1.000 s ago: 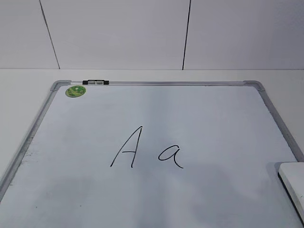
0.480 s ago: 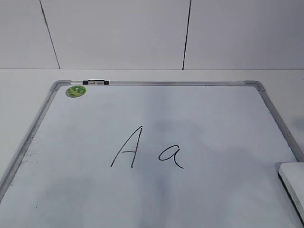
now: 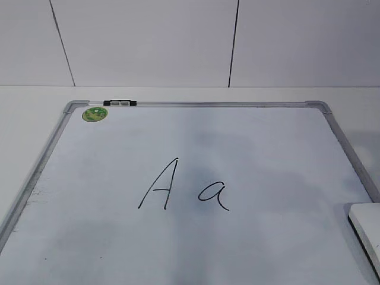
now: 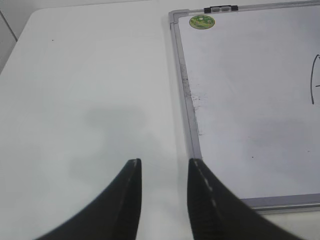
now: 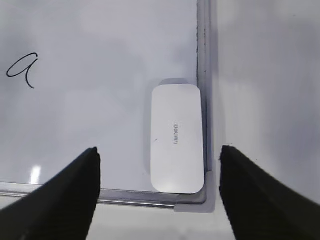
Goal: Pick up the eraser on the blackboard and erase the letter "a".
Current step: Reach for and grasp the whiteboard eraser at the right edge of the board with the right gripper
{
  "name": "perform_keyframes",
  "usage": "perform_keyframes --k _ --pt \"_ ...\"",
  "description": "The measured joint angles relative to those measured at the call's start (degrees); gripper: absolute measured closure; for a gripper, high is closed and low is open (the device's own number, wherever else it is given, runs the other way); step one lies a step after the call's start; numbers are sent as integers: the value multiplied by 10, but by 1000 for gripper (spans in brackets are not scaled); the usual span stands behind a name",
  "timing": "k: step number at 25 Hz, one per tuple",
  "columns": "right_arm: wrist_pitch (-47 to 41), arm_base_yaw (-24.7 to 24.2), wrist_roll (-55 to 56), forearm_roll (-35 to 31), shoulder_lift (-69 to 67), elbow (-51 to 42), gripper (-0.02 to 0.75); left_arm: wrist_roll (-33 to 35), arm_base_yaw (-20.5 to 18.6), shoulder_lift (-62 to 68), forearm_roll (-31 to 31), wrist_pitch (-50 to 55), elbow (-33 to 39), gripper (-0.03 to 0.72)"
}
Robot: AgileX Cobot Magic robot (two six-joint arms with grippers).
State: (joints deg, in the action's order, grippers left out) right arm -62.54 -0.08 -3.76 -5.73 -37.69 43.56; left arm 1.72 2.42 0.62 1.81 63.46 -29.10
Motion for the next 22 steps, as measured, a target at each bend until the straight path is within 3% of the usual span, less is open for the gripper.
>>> perform_keyframes --k 14,22 --pt "43 27 0 0 -37 0 146 0 0 0 0 0 0 454" --pt "-43 27 13 -6 -133 0 146 0 0 0 0 0 0 454"
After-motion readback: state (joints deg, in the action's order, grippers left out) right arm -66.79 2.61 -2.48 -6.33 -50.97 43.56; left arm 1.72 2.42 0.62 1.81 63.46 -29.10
